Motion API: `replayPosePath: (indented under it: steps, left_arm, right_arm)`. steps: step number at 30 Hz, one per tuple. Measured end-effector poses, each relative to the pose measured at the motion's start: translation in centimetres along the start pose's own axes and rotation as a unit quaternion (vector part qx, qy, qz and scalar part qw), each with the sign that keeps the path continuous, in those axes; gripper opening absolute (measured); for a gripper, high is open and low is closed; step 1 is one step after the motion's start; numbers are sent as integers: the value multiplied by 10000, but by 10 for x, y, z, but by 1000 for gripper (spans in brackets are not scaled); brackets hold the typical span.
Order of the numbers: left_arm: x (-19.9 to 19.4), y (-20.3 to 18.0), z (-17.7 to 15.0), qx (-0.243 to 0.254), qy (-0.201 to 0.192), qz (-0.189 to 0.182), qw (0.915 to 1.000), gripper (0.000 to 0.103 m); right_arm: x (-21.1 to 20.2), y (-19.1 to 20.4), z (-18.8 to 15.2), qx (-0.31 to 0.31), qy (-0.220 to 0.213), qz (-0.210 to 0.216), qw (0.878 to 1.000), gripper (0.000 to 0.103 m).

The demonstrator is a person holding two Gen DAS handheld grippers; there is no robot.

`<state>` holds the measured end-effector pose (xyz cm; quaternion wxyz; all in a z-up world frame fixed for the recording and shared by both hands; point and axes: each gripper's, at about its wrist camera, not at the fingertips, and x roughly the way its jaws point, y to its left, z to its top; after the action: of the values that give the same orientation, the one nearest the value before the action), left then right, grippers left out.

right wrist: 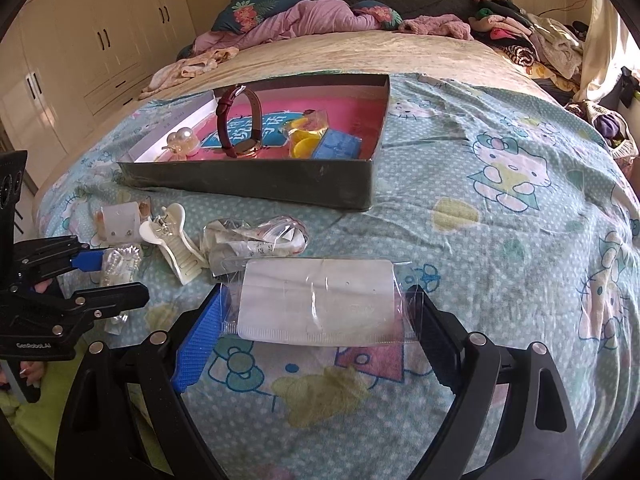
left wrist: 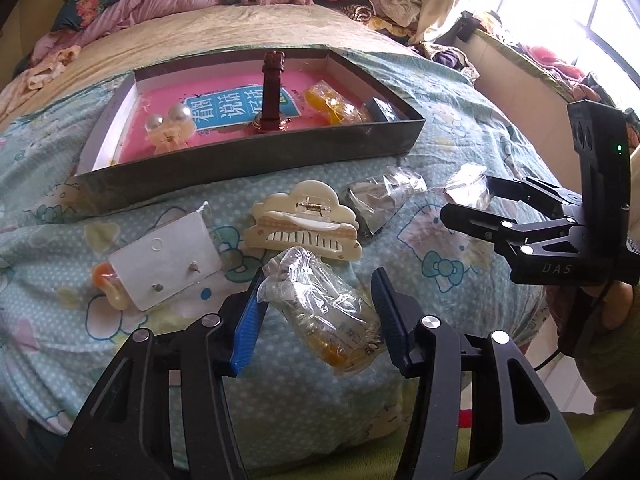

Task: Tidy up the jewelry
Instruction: 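Grasp the clear white-card packet with the right tool while the left tool grasps the clear orange-item bag, then carry both packets over the box and open both tools to drop them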

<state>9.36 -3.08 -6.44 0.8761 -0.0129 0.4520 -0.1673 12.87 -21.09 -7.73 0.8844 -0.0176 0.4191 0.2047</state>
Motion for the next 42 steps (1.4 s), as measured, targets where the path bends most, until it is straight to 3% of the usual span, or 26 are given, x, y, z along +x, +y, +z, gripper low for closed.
replayPosePath:
  steps: [9, 18, 30, 42]
  left_arm:
    - [-46, 50, 12, -689, -598, 208, 9956, 44]
    - [-73, 100, 23, -1175, -1027, 726, 9851, 44]
    - [-68, 136, 37, -1427, -1009, 814, 9812, 44]
    - [-46, 138, 66, -1285, -1016, 737, 9837, 44]
  right_arm:
    - [-20, 3, 17, -52, -319, 71, 9995, 88]
    - [-23, 12, 33, -170, -483, 134, 9986, 88]
    - [-10, 32, 63, -423, -606, 186, 9971, 88]
    - [16, 44, 92, -576, -625, 134, 9963, 88]
